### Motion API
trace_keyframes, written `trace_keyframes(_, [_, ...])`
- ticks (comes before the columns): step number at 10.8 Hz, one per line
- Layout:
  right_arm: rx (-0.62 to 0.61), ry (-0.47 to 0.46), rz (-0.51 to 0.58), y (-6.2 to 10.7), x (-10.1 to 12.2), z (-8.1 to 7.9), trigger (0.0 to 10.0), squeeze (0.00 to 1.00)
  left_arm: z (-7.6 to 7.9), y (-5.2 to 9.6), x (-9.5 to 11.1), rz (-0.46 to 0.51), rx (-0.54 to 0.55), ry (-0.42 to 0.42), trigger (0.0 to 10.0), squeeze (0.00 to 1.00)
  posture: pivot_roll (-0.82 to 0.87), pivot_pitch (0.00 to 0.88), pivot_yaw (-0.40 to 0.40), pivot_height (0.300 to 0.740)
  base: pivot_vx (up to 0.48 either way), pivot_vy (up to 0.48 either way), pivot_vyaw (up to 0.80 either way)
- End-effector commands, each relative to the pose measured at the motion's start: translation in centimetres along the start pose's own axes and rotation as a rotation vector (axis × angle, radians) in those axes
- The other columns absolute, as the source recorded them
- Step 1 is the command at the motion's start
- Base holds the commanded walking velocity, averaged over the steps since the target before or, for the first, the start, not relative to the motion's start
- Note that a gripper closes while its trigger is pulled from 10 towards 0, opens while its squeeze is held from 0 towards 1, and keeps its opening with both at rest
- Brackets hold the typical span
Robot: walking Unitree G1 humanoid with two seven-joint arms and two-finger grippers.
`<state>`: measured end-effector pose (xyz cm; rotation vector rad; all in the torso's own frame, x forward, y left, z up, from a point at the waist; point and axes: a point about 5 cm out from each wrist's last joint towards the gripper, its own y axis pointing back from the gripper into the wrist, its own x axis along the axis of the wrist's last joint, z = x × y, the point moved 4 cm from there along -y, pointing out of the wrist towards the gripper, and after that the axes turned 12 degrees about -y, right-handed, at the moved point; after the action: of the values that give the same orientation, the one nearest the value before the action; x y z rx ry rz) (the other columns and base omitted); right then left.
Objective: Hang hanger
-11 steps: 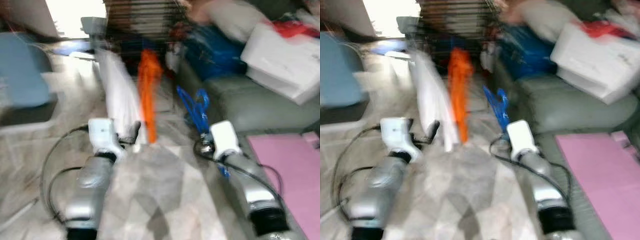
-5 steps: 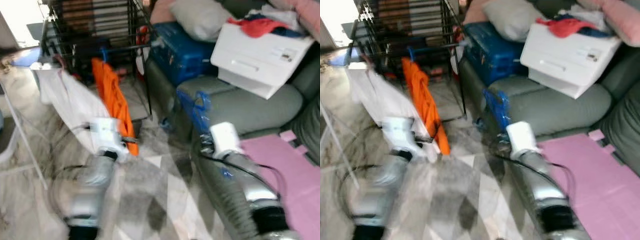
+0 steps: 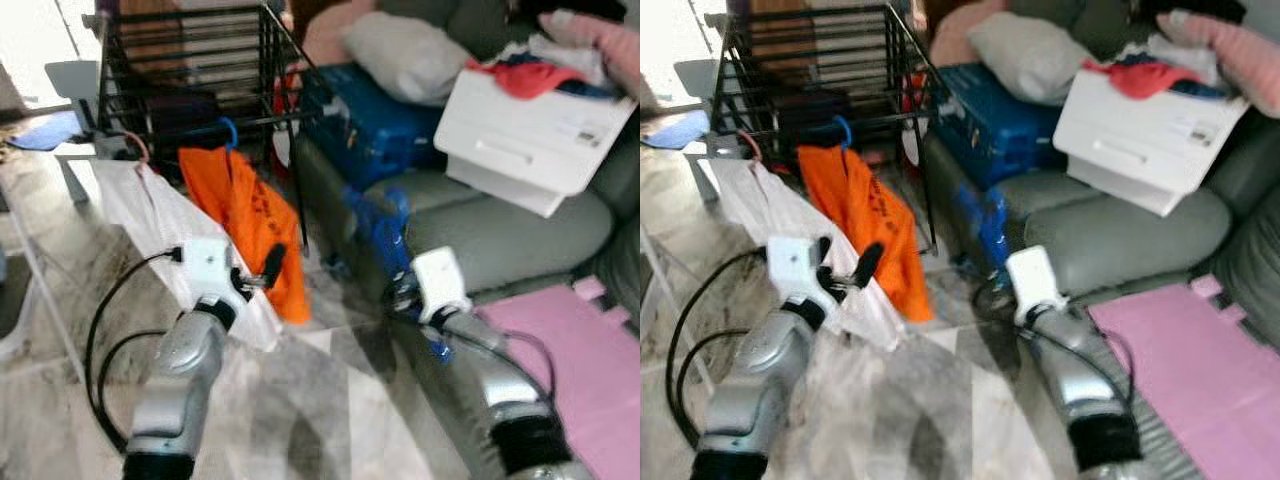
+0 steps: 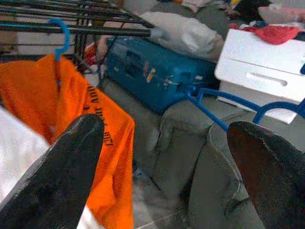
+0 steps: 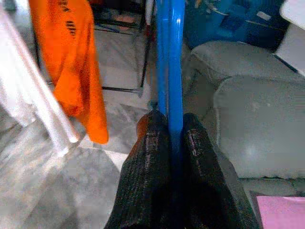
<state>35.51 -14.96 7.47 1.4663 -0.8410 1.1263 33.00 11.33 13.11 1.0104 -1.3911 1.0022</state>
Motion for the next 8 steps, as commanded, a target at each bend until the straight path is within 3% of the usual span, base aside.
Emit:
trace_keyframes(1, [-0.016,-0.008,0.009,0.1,0.3,0.54,10.0,0.0,0.66,-0.23,0.02,-0.002,-0.023,-0.007,10.0,0.0,-0.17,0.0,0.008,0.74,0.458,0.0,0.0])
trace_keyframes(8, [-0.012,-0.014,0.006,0.05,0.19,0.45,10.0,0.0,0.85,-0.53,-0.16,-0.017,-0.017,-0.037,10.0,0.0,-0.17,0.0,0.012,0.74,0.477,0.0,0.0])
